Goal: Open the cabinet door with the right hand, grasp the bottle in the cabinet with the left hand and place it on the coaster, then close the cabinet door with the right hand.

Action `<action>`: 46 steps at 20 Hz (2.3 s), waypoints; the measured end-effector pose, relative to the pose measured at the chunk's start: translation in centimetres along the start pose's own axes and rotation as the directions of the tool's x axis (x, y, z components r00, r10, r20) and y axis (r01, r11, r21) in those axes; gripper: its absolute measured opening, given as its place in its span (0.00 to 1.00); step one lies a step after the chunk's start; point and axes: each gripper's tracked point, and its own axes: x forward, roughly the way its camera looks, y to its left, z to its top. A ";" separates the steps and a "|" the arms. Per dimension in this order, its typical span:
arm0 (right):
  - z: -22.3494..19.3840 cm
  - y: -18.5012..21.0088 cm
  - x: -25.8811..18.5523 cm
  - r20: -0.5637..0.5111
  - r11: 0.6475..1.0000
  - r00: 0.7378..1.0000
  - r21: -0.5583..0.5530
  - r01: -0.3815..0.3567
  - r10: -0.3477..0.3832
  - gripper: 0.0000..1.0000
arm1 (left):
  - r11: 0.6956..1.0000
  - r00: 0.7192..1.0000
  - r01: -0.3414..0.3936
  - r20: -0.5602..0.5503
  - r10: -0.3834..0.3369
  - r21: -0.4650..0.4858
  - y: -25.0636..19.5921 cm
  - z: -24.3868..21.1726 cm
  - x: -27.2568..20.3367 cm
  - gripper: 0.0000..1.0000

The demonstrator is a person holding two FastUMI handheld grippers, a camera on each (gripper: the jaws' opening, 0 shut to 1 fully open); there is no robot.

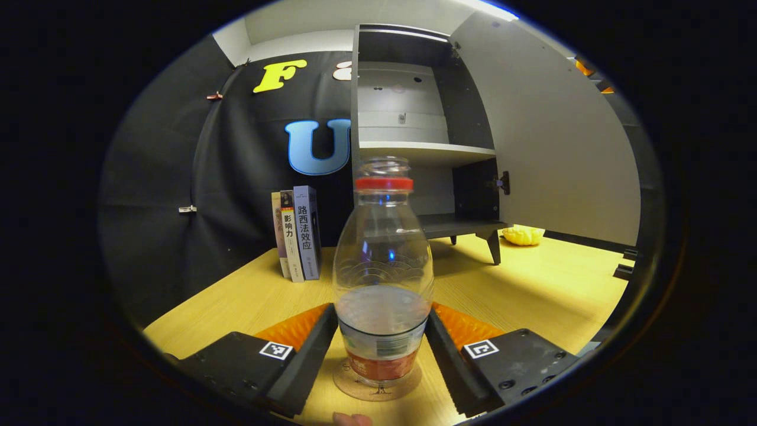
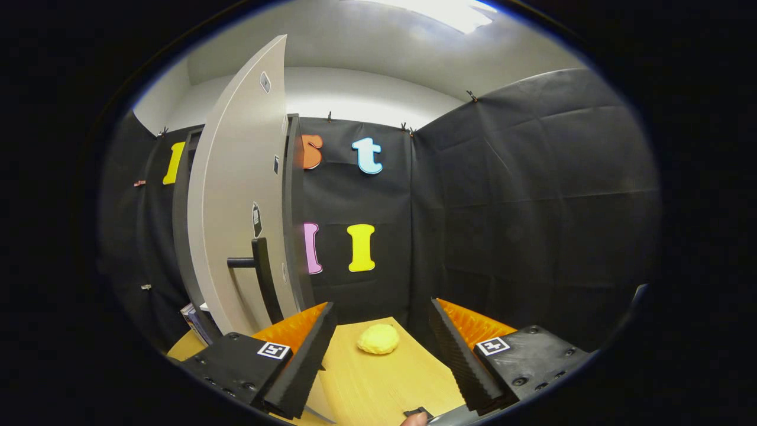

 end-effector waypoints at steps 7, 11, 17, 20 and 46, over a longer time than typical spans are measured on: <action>0.1 -0.1 0.2 0.008 1.000 1.000 0.003 0.000 0.000 0.98 | 1.000 1.000 -0.021 0.007 0.021 0.018 0.3 2.4 -0.4 0.92; 0.2 -0.4 0.3 0.013 1.000 1.000 -0.001 0.007 -0.007 0.98 | 1.000 0.999 -0.028 0.038 0.029 -0.005 0.1 6.4 -1.0 0.92; 0.0 0.4 0.3 0.010 0.999 1.000 0.040 -0.010 0.010 0.98 | 1.000 0.995 -0.024 0.094 0.025 -0.012 -0.5 15.0 -1.3 0.92; 0.1 -0.4 0.4 0.013 1.000 1.000 0.027 0.014 -0.015 0.98 | 0.999 0.995 -0.014 0.096 0.018 -0.048 -0.9 19.6 -1.3 0.92; 1.2 3.3 0.6 0.063 0.986 0.985 0.029 -0.163 0.161 0.97 | 0.989 0.987 -0.130 0.082 0.136 -0.076 0.6 34.7 -7.4 0.91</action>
